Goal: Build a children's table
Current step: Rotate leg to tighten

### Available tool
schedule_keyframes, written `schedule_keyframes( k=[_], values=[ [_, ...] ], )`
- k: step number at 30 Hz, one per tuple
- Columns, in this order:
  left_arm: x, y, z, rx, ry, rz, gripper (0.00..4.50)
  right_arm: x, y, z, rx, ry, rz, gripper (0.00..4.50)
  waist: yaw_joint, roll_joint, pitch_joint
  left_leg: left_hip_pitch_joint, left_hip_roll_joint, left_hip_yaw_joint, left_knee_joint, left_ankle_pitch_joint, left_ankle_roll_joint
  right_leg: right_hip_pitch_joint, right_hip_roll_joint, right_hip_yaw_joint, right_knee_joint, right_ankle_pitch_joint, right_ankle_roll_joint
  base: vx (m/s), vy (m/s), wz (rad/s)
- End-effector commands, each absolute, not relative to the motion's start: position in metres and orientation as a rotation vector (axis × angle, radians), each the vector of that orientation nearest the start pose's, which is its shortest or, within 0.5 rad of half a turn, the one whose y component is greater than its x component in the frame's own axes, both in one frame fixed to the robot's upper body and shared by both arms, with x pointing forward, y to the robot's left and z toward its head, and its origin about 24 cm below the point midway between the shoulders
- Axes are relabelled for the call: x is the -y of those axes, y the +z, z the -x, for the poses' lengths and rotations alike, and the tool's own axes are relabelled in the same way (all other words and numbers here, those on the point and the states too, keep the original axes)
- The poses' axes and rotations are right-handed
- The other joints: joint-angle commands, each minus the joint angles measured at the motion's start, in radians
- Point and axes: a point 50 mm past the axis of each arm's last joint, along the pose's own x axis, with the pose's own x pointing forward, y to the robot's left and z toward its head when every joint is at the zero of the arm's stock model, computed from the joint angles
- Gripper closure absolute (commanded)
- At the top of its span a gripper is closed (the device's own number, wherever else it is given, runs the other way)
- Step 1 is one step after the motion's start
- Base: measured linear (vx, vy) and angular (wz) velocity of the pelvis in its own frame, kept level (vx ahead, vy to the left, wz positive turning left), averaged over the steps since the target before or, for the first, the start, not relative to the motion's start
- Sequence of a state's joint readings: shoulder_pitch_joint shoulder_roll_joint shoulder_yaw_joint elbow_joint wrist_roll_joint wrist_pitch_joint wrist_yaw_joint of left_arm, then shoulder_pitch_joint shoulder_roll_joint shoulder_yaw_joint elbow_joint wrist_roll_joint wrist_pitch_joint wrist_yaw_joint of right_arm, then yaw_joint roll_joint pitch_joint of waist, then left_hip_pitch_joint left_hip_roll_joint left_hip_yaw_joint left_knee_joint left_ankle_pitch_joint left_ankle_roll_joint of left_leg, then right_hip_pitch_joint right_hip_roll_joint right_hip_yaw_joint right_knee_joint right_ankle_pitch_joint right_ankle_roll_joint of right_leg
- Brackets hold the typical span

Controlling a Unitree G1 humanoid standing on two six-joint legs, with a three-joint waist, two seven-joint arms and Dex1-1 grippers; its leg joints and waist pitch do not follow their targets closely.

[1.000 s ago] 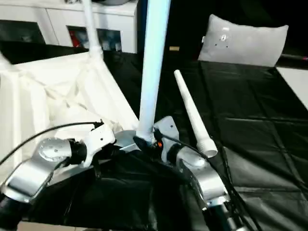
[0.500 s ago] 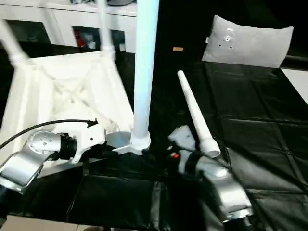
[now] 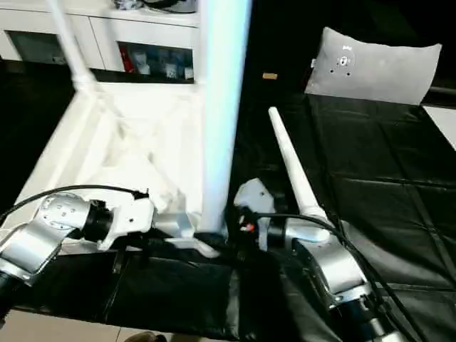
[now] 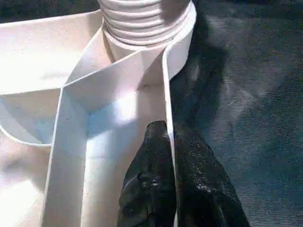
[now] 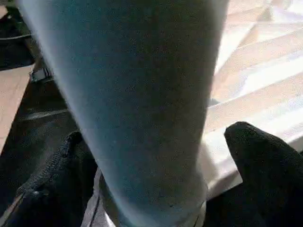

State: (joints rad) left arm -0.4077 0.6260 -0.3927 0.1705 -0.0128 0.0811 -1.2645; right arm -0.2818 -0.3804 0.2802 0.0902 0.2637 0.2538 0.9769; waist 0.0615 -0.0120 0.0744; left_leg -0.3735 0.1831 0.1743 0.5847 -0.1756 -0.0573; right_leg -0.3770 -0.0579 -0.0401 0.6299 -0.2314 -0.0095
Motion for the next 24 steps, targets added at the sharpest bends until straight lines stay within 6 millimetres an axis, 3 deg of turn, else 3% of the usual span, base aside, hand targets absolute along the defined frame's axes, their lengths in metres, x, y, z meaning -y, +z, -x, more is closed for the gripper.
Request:
schedule_keyframes(
  k=[1, 10, 11, 14, 16, 24],
  values=[
    [-0.149, 0.070, -0.271, -0.410, -1.551, -0.720, 4.50, 0.117, 0.059, -0.269, -0.261, 1.251, 0.133, 0.28, -0.006, 0.016, -0.064, 0.021, 0.048, -0.013, -0.066, -0.198, 0.006, 0.038, -0.075, 0.049, -0.069, -0.017, -0.260, 0.000, 0.000, 0.00],
    [-0.151, 0.069, -0.272, -0.407, -1.554, -0.728, 4.50, 0.119, 0.056, -0.268, -0.320, 1.278, 0.118, 0.87, -0.005, 0.016, -0.067, 0.019, 0.049, -0.013, -0.063, -0.170, 0.018, 0.039, -0.075, 0.048, -0.065, 0.014, -0.262, 0.000, 0.000, 0.00],
    [-0.151, 0.069, -0.272, -0.407, -1.553, -0.727, 4.50, 0.120, 0.055, -0.268, -0.321, 1.281, 0.122, 1.12, -0.005, 0.016, -0.067, 0.019, 0.049, -0.013, -0.063, -0.169, 0.018, 0.039, -0.075, 0.048, -0.065, 0.015, -0.262, 0.000, 0.000, 0.00],
    [-0.151, 0.069, -0.272, -0.407, -1.551, -0.727, 4.50, 0.120, 0.055, -0.267, -0.327, 1.285, 0.122, 1.24, -0.005, 0.016, -0.067, 0.020, 0.049, -0.013, -0.063, -0.178, 0.016, 0.038, -0.075, 0.047, -0.067, -0.003, -0.261, 0.000, 0.000, 0.00],
    [-0.152, 0.069, -0.272, -0.408, -1.548, -0.725, 4.50, 0.119, 0.054, -0.267, -0.333, 1.287, 0.118, 1.62, -0.005, 0.014, -0.065, 0.020, 0.049, -0.012, -0.064, -0.185, 0.015, 0.037, -0.075, 0.048, -0.069, -0.022, -0.259, 0.000, 0.000, 0.00],
    [-0.149, 0.069, -0.270, -0.400, -1.506, -0.649, 4.50, 0.111, 0.047, -0.260, -0.354, 1.267, 0.051, 1.80, -0.005, 0.013, -0.062, 0.019, 0.049, -0.012, -0.066, -0.186, 0.013, 0.036, -0.076, 0.048, -0.069, -0.033, -0.255, 0.000, 0.000, 0.00]
  ],
)
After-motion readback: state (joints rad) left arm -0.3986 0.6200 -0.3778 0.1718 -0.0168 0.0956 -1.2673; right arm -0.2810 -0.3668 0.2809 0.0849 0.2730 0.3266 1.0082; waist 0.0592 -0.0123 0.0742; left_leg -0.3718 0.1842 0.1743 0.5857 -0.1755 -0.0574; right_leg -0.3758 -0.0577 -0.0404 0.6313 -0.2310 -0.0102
